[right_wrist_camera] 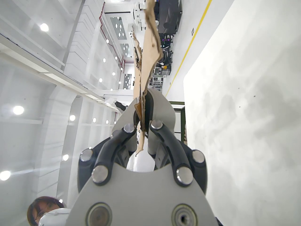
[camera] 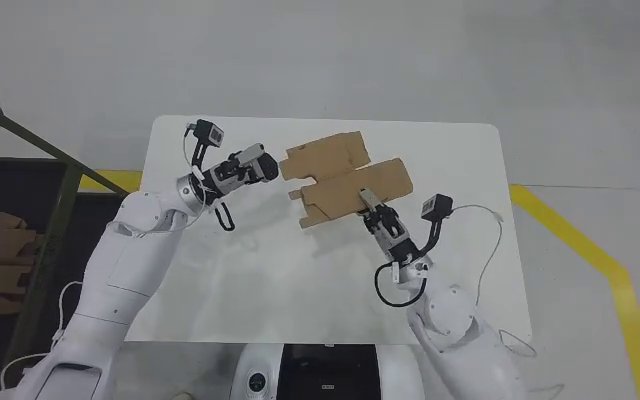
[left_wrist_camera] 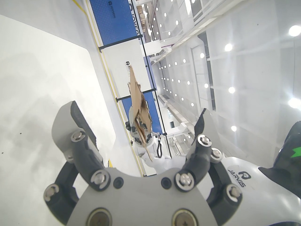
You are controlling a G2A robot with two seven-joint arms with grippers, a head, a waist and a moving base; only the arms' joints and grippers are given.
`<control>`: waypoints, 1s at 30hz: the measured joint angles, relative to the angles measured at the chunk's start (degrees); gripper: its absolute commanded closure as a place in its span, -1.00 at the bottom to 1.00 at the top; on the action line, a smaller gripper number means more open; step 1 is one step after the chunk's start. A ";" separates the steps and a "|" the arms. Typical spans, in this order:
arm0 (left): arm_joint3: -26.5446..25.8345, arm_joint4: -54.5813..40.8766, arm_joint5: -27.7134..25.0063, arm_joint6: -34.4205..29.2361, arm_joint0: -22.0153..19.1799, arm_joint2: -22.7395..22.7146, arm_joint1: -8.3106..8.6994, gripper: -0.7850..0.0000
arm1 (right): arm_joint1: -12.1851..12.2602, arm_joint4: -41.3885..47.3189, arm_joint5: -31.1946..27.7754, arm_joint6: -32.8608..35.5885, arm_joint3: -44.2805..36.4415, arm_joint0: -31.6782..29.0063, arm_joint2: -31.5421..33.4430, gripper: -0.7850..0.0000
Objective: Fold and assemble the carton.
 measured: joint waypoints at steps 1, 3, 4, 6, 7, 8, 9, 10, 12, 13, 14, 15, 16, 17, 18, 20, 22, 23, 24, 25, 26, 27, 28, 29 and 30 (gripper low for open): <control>-0.11 0.92 -0.25 0.68 -0.05 0.43 -0.10 -1.00 | -0.21 -0.87 0.12 -1.76 -0.40 -0.60 -1.11 1.00; -0.42 1.91 -0.59 2.02 -0.10 1.24 -0.37 -1.00 | -0.68 -2.91 0.82 -6.26 -0.98 -1.77 -3.13 1.00; -0.55 1.94 -0.65 2.44 -0.10 1.46 -0.46 -1.00 | -0.85 -3.67 1.15 -8.18 -1.04 -2.16 -3.67 1.00; -0.84 2.28 -0.84 3.17 -0.03 1.74 -0.61 -1.00 | -1.19 -4.82 1.79 -12.17 -0.95 -2.89 -4.37 1.00; -0.95 2.61 -0.92 3.40 0.04 1.80 -0.64 -1.00 | -1.31 -4.99 1.90 -13.55 -0.89 -3.13 -4.50 1.00; -1.05 3.01 -0.95 3.60 0.14 1.84 -0.67 -1.00 | -1.42 -5.15 1.97 -14.74 -0.83 -3.31 -4.53 1.00; -1.22 3.60 -0.90 3.79 0.27 1.89 -0.70 -1.00 | -1.52 -5.50 2.01 -15.91 -0.78 -3.44 -4.50 1.00; -1.36 4.04 -0.75 3.85 0.39 1.93 -0.71 -1.00 | -1.58 -5.84 2.02 -16.42 -0.76 -3.49 -4.46 1.00; -1.80 5.24 -0.14 3.52 0.59 2.13 -0.71 -1.00 | -1.68 -6.53 2.11 -16.92 -0.75 -3.58 -4.30 1.00; -1.90 5.75 0.22 3.23 0.64 2.25 -0.71 -1.00 | -1.71 -6.71 2.16 -16.96 -0.77 -3.62 -4.23 1.00; -1.94 6.25 0.69 2.96 0.62 2.41 -0.71 -1.00 | -1.74 -6.90 2.17 -16.97 -0.80 -3.64 -4.15 1.00; -1.92 6.80 1.33 2.69 0.48 2.64 -0.73 -1.00 | -1.77 -7.31 2.17 -16.93 -0.82 -3.62 -4.05 1.00; -1.87 7.07 1.78 2.49 0.29 2.85 -0.77 -1.00 | -1.79 -7.76 2.15 -16.83 -0.82 -3.57 -3.97 1.00; -1.81 7.22 2.15 2.30 0.05 3.06 -0.82 -1.00 | -1.81 -8.32 2.12 -16.66 -0.82 -3.48 -3.91 1.00; -1.76 7.28 2.43 2.03 -0.30 3.35 -0.91 -1.00 | -1.84 -9.06 2.10 -16.53 -0.82 -3.36 -3.86 1.00; -1.62 6.62 2.61 1.55 -0.76 3.83 -1.08 -0.64 | -1.92 -9.81 2.09 -16.51 -0.82 -3.25 -3.89 1.00; -0.94 5.38 2.77 1.02 -1.37 4.39 -1.31 0.08 | -2.05 -10.08 2.15 -16.55 -0.81 -3.21 -4.08 1.00; -0.50 5.29 2.78 0.84 -1.72 4.65 -1.41 0.25 | -2.11 -10.14 2.21 -16.49 -0.77 -3.19 -4.21 1.00; 0.13 5.26 2.72 0.69 -2.20 5.02 -1.54 0.33 | -2.19 -10.25 2.28 -16.42 -0.70 -3.16 -4.35 1.00; 0.59 5.22 2.63 0.60 -2.56 5.31 -1.65 0.36 | -2.24 -10.38 2.33 -16.39 -0.64 -3.14 -4.43 1.00; 1.04 5.11 2.56 0.50 -2.91 5.60 -1.76 0.45 | -2.30 -10.53 2.37 -16.38 -0.59 -3.13 -4.50 1.00; 1.60 4.90 2.49 0.38 -3.36 5.96 -1.91 0.54 | -2.36 -10.72 2.39 -16.43 -0.52 -3.13 -4.56 1.00; 2.00 4.75 2.41 0.34 -3.67 6.22 -2.01 0.62 | -2.41 -10.90 2.40 -16.48 -0.48 -3.14 -4.60 1.00; 2.36 4.60 2.33 0.30 -3.94 6.48 -2.13 0.65 | -2.46 -11.15 2.42 -16.49 -0.43 -3.14 -4.64 1.00; 2.77 4.33 2.23 0.22 -4.26 6.81 -2.27 0.76 | -2.51 -11.49 2.39 -16.52 -0.40 -3.12 -4.70 1.00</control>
